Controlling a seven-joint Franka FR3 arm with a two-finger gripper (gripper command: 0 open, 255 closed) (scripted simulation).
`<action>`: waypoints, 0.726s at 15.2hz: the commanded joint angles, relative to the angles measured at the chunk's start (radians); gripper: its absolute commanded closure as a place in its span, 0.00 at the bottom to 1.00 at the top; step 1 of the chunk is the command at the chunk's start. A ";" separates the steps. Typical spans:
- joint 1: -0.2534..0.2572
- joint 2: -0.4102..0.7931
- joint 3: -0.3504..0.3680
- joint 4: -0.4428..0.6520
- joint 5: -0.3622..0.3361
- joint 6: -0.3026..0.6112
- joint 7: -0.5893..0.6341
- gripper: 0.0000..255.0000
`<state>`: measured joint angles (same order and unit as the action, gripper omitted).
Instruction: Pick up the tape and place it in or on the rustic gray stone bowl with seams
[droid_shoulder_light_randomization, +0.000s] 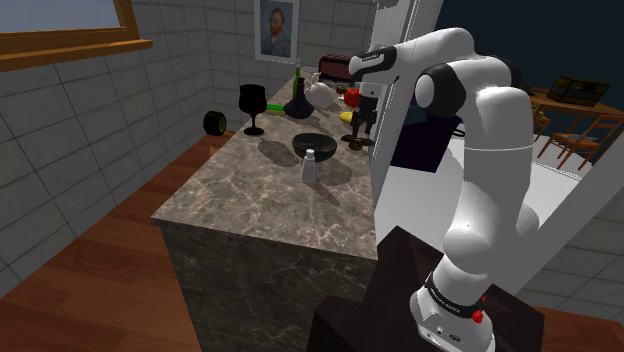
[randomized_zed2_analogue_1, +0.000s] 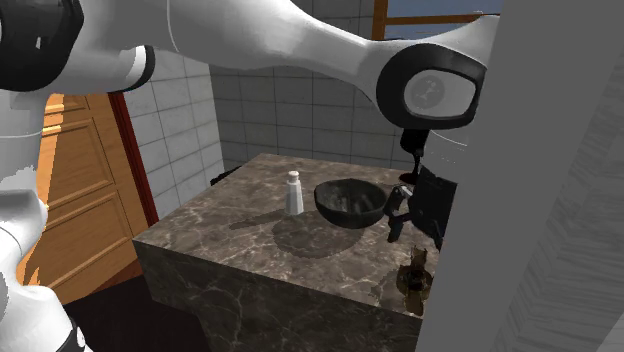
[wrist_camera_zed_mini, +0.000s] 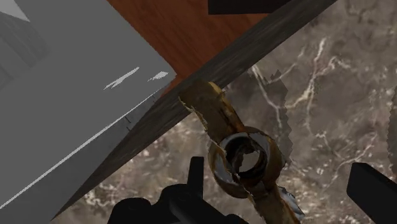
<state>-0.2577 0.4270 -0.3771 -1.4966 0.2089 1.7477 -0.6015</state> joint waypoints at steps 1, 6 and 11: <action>-0.014 0.034 0.002 0.029 0.012 0.001 -0.012 0.00; -0.006 0.035 0.005 -0.035 0.016 0.067 -0.016 0.00; -0.004 0.037 0.007 -0.054 0.018 0.087 -0.018 0.00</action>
<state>-0.2622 0.4641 -0.3705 -1.5502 0.2270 1.8341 -0.6195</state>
